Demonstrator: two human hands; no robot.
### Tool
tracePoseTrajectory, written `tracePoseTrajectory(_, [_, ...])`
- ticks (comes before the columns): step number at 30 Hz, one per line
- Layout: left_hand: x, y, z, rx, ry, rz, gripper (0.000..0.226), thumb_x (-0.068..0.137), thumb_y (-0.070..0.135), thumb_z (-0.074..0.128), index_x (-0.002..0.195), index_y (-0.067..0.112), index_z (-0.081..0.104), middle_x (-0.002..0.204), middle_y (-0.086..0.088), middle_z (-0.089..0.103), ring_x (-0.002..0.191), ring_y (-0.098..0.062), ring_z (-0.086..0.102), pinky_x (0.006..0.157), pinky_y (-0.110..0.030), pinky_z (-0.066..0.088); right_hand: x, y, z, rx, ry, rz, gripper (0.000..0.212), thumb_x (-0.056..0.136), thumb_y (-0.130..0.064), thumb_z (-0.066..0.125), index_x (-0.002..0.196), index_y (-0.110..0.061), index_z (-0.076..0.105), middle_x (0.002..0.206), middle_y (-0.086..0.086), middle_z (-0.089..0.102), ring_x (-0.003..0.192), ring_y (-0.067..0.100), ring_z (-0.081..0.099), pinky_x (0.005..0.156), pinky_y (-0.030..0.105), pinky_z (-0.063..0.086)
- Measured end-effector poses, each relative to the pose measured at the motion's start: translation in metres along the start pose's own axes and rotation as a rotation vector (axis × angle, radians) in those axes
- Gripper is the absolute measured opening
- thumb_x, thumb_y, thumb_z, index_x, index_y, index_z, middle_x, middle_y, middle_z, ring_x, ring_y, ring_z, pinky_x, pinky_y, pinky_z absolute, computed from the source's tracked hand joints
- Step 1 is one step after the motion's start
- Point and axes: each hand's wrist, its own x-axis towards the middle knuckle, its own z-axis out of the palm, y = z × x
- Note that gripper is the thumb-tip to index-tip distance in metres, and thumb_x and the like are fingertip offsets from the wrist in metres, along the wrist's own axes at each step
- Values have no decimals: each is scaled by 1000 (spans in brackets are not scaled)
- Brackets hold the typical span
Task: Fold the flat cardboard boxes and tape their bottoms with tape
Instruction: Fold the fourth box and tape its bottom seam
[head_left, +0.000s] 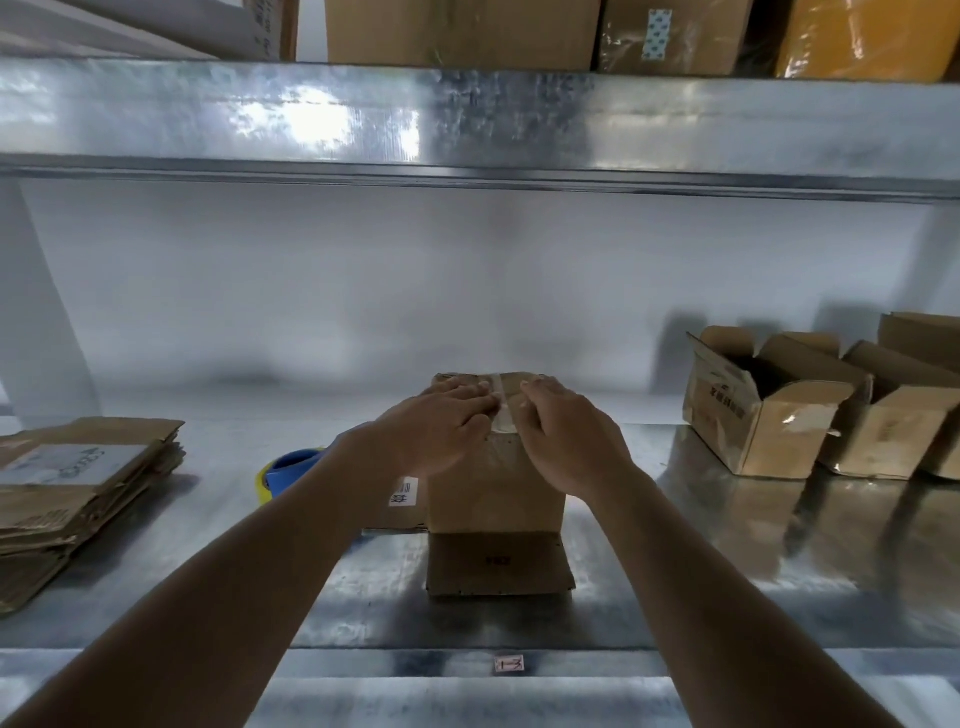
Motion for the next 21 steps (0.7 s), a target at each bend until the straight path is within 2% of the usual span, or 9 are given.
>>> tracePoseTrajectory(2, [0,0,0,7,-13,21,54,111,35,17,162,27,32,170,6,24,157,-7,12,120,-18,-5,7,-4,0,-14,-36,-64,44,110,-38,32,144,-21,54,159,-3,47,148,15,40,119,32,31])
tracePoseTrajectory(4, [1,-4,1,-22,1,19,57,107,40,17,160,32,35,170,7,27,156,-8,15,129,-29,3,16,-8,0,10,-122,-97,49,110,-40,29,154,-28,45,166,-8,35,155,12,26,124,37,25])
tracePoseTrajectory(5, [1,-6,1,-21,4,21,54,109,38,19,160,31,37,169,7,29,155,-8,17,128,-28,2,21,-9,1,13,-168,-104,50,110,-42,27,157,-31,41,167,-11,32,156,13,23,126,39,25])
tracePoseTrajectory(7, [2,-6,2,-34,2,4,49,113,29,25,159,23,39,168,4,31,154,-9,17,116,-8,-13,27,-10,4,-12,-221,-117,53,109,-44,24,159,-33,37,168,-11,31,156,14,23,127,42,25])
tracePoseTrajectory(9, [4,-5,2,-101,16,-14,48,113,26,26,159,20,40,168,3,31,154,-8,15,106,-1,-17,30,-8,6,-26,-231,-112,54,108,-45,24,159,-33,37,167,-9,33,155,16,25,126,43,26])
tracePoseTrajectory(13, [7,-6,2,-24,-48,6,55,110,38,17,161,29,34,169,7,27,156,-8,14,128,-30,3,28,-4,6,-39,-268,-39,55,106,-47,26,158,-33,39,168,-2,32,156,23,23,124,45,25])
tracePoseTrajectory(16, [11,-13,4,-14,-46,-18,68,95,56,10,156,43,38,167,14,31,155,-8,19,127,-43,15,30,-2,7,-54,-304,-42,56,105,-49,24,157,-33,41,169,-2,29,158,21,19,125,44,18])
tracePoseTrajectory(19, [17,-19,3,-9,-46,-51,65,90,61,13,146,49,44,162,19,37,152,-10,24,122,-52,21,32,-1,5,-80,-342,-56,56,106,-49,23,157,-32,42,169,-2,28,159,19,15,128,43,10])
tracePoseTrajectory(21, [23,-19,-1,21,-62,-42,61,92,59,13,140,50,49,157,18,42,147,-14,28,118,-53,21,31,0,4,-81,-308,-73,54,106,-49,24,150,-32,50,162,-1,42,153,22,32,124,42,23])
